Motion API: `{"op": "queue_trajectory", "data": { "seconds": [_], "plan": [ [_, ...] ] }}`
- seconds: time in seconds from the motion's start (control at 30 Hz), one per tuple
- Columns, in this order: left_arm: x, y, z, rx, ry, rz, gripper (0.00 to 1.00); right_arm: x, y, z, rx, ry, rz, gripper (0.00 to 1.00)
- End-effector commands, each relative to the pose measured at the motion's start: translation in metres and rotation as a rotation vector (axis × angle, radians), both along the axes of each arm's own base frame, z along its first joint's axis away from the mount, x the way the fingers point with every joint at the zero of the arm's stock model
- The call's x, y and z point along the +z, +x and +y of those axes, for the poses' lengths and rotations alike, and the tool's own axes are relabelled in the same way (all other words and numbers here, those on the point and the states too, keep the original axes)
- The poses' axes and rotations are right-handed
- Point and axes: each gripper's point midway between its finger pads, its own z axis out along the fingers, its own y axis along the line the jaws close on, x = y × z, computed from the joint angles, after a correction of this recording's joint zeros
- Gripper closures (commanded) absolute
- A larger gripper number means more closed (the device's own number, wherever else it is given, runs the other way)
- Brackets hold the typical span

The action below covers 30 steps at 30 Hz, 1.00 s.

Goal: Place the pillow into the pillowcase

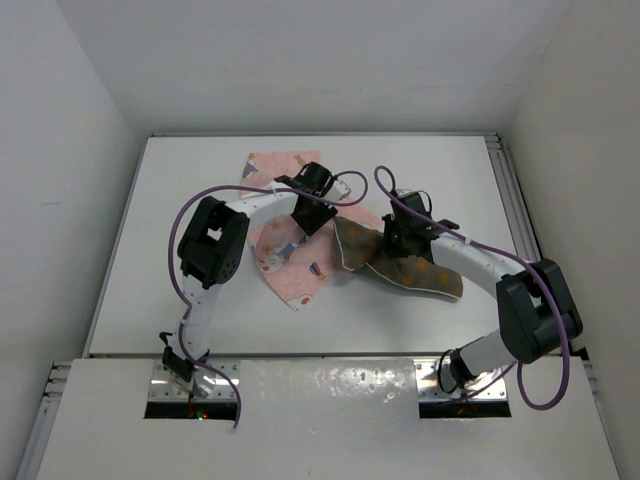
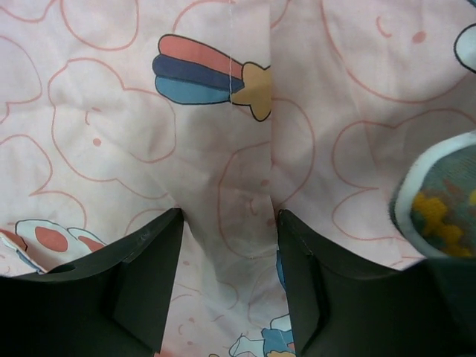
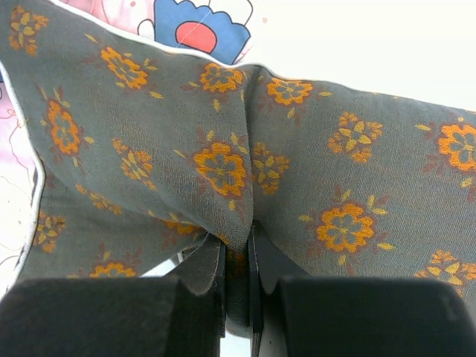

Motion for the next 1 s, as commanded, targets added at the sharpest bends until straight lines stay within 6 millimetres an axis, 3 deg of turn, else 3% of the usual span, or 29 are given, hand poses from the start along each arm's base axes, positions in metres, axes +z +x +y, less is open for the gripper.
{"op": "queue_trajectory", "data": {
  "seconds": [0.0, 0.5, 0.6, 0.73, 0.97],
  "plan": [
    [0.009, 0.003, -0.003, 0.003, 0.011, -0.034, 0.49, 0.008, 0.005, -0.002, -0.024, 0.012, -0.036, 1.00],
    [0.042, 0.027, 0.008, 0.107, 0.044, -0.177, 0.45, -0.004, 0.001, 0.001, -0.015, 0.018, 0.002, 1.00],
    [0.041, 0.031, 0.011, 0.107, 0.064, -0.195, 0.54, -0.005, 0.002, 0.001, -0.014, 0.019, 0.002, 1.00],
    [0.040, 0.032, 0.014, 0.110, 0.086, -0.197, 0.80, -0.010, -0.002, -0.001, -0.017, 0.017, 0.014, 1.00],
    [0.064, 0.039, 0.017, 0.136, 0.090, -0.253, 0.99, -0.016, -0.005, -0.001, -0.006, 0.009, 0.028, 1.00]
  ]
}}
